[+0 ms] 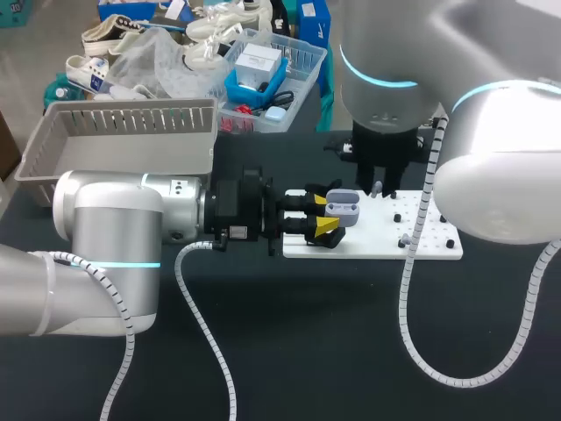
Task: Pick up each earbud case from the left stands, insert the matching earbuds, close the lid, and place the case in the box.
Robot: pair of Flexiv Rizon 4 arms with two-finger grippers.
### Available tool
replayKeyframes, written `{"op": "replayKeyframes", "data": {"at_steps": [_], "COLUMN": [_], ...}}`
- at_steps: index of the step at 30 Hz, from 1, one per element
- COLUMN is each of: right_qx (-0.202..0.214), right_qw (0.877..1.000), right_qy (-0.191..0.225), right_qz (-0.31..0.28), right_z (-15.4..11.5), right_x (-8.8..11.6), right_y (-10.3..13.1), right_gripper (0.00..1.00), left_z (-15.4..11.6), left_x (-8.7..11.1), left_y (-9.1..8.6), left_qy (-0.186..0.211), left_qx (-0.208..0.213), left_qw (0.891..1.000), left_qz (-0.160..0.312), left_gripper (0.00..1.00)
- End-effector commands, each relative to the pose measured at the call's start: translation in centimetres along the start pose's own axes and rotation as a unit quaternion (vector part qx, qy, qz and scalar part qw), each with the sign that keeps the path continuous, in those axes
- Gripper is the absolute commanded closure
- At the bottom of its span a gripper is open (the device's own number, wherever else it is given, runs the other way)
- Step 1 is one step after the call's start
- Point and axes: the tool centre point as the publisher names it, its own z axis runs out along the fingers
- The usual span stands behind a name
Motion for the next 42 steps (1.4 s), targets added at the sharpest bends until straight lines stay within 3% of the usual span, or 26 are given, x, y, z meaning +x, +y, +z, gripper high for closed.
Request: {"op": "replayKeyframes", "data": {"at_steps": [1,13,16,22,29,34,42], "right_qx": [-0.003,-0.003,-0.016,0.011,0.043,0.067,0.07], "right_qw": [1.0,1.0,1.0,0.998,0.99,0.987,0.986], "right_qy": [-0.004,-0.004,-0.009,-0.026,-0.006,0.008,0.018], "right_qz": [0.001,0.001,0.023,0.057,0.137,0.144,0.148], "right_z": [0.0,0.0,-0.4,-0.7,-1.2,-0.9,-0.1], "right_x": [0.2,0.2,0.2,0.6,0.0,0.1,0.3], "right_y": [-0.2,-0.2,1.0,2.4,2.1,1.7,2.0], "right_gripper": [1.0,1.0,1.0,1.0,1.0,1.0,1.0], "left_z": [0.0,0.0,0.0,0.0,0.0,0.0,0.0], "left_x": [0.1,0.1,0.1,0.1,0.1,0.1,0.1], "left_y": [0.0,0.0,0.0,0.0,0.0,0.0,0.0], "left_qy": [-0.001,-0.001,-0.001,-0.001,-0.001,-0.001,-0.001], "left_qx": [-0.001,-0.001,-0.001,-0.001,-0.001,-0.001,-0.001], "left_qw": [1.0,1.0,1.0,1.0,1.0,1.0,1.0], "left_qz": [0.001,0.001,0.001,0.001,0.001,0.001,0.001], "left_gripper": [1.0,1.0,1.0,1.0,1.0,1.0,1.0]}}
